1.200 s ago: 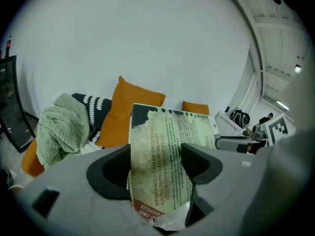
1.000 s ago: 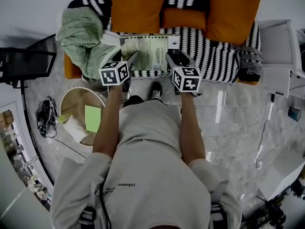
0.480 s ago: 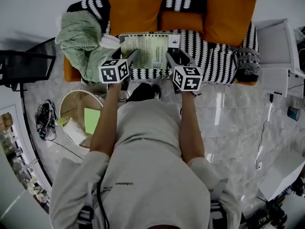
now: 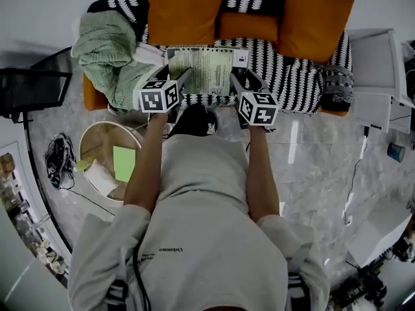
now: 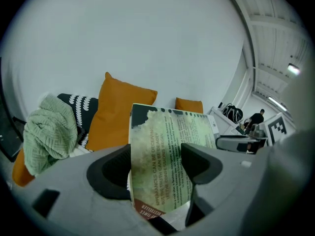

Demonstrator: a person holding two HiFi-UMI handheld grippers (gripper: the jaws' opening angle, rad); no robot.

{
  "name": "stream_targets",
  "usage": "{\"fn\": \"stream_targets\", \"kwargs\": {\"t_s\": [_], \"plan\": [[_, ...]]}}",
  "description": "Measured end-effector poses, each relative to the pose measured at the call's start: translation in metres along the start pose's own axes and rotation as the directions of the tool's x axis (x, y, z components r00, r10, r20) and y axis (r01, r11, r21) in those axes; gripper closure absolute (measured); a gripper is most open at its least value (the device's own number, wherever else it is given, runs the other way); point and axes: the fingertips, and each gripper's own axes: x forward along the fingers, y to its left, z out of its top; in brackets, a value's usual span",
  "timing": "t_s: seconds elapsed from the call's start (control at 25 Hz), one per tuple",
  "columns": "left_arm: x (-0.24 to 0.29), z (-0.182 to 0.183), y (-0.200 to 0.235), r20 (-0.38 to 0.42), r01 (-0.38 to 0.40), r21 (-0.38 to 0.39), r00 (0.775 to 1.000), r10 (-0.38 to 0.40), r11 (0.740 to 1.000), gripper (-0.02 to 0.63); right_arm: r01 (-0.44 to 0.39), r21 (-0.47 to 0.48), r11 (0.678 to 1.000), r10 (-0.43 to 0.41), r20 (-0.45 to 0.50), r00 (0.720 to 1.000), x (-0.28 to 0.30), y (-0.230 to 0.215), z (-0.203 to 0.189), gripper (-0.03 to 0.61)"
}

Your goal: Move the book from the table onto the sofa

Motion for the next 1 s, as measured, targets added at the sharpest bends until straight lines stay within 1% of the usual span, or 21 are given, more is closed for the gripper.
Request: {"fn": "stream_targets", "kwargs": {"t_s": [0.12, 0.24, 0.36, 0.48, 0.64, 0.76, 0.88, 1.0], "plan": [[0.013, 0.005, -0.001, -0.012, 0.015, -0.005, 1.0, -0.015, 1.0, 0.301, 0.023, 0.008, 1.0, -0.023, -0.009, 1.0, 0.005, -0.01, 0.005, 0.373], [0.024, 0.015, -0.001, -0.026, 0.03, 0.02, 0.999, -0.03, 0.999, 0.301, 0.047, 0.032, 0.998, -0.047, -0.016, 0.999, 0.01, -0.016, 0.008, 0.373], [0.039, 0.037, -0.001, -0.02, 0.048, 0.051, 0.999, -0.047, 0.998, 0.301, 0.079, 0.066, 0.995, -0.079, 0.001, 0.997, 0.018, -0.026, 0.022, 0.373], [0.052, 0.055, -0.002, -0.015, 0.073, 0.057, 0.997, -0.072, 0.996, 0.301, 0.106, 0.075, 0.992, -0.107, 0.014, 0.994, 0.025, -0.035, 0.037, 0.373], [0.07, 0.069, -0.001, -0.037, 0.108, 0.073, 0.994, -0.105, 0.992, 0.301, 0.143, 0.086, 0.986, -0.145, 0.008, 0.989, 0.033, -0.046, 0.048, 0.373], [0.084, 0.076, 0.0, -0.058, 0.135, 0.08, 0.99, -0.131, 0.988, 0.301, 0.178, 0.109, 0.978, -0.178, -0.007, 0.984, 0.04, -0.053, 0.052, 0.373], [0.096, 0.08, 0.004, -0.059, 0.149, 0.068, 0.988, -0.145, 0.986, 0.301, 0.211, 0.11, 0.971, -0.209, -0.025, 0.978, 0.048, -0.059, 0.056, 0.373], [0.105, 0.067, 0.005, -0.077, 0.162, 0.048, 0.984, -0.158, 0.986, 0.301, 0.229, 0.087, 0.969, -0.223, -0.075, 0.972, 0.052, -0.065, 0.05, 0.373]]}}
